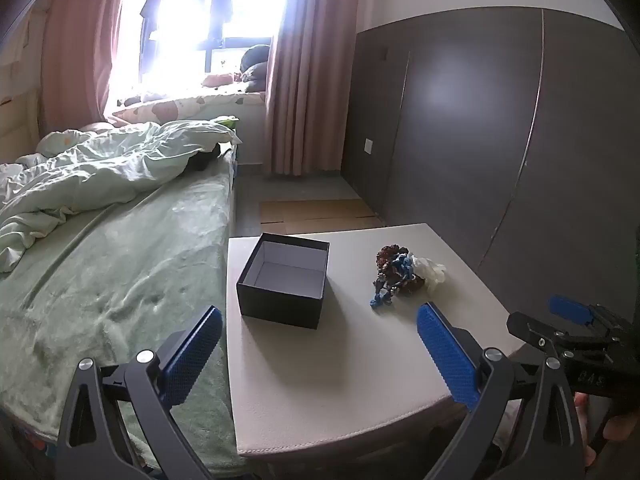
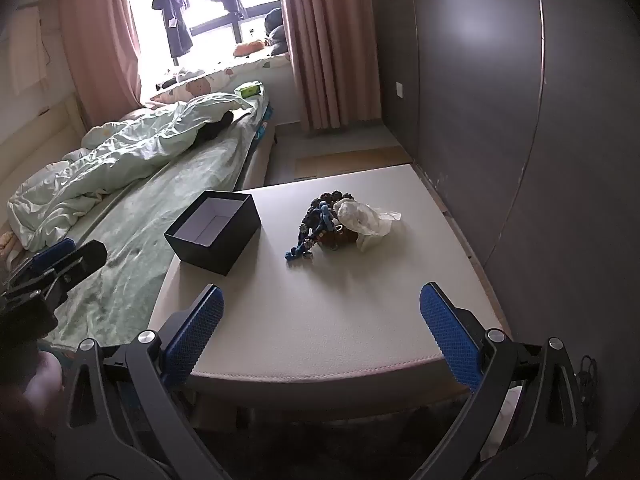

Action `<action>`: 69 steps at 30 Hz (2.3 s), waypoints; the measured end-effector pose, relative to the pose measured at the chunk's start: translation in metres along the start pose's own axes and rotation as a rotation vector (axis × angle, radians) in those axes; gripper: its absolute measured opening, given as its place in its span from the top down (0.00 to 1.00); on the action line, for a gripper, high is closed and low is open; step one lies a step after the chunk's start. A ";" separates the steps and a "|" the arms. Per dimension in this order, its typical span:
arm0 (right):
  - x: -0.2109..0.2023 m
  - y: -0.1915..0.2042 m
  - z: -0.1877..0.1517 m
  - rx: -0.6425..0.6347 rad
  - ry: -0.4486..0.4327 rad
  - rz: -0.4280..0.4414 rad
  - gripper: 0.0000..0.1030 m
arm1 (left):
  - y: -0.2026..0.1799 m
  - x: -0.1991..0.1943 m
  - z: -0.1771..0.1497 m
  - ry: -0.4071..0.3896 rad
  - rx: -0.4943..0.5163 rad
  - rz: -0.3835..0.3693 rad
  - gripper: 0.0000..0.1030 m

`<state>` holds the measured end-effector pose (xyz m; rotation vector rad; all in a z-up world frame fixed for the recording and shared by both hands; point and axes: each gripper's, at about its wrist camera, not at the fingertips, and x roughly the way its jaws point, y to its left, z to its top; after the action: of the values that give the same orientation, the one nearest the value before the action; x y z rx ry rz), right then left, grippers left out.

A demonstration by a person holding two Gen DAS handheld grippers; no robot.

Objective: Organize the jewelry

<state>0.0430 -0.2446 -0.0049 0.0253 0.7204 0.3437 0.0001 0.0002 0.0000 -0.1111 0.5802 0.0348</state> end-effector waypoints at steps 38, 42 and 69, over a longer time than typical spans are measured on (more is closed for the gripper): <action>0.001 0.003 0.001 -0.021 -0.012 -0.039 0.05 | 0.002 -0.005 -0.001 -0.014 0.011 -0.001 0.08; -0.001 0.000 0.001 -0.013 -0.020 -0.048 0.05 | 0.001 -0.006 0.000 -0.013 0.016 0.005 0.08; -0.006 -0.007 0.001 0.023 -0.023 -0.065 0.05 | -0.004 -0.007 0.003 -0.008 0.032 0.011 0.08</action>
<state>0.0420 -0.2532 -0.0013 0.0274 0.7009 0.2722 -0.0042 -0.0033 0.0069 -0.0762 0.5733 0.0363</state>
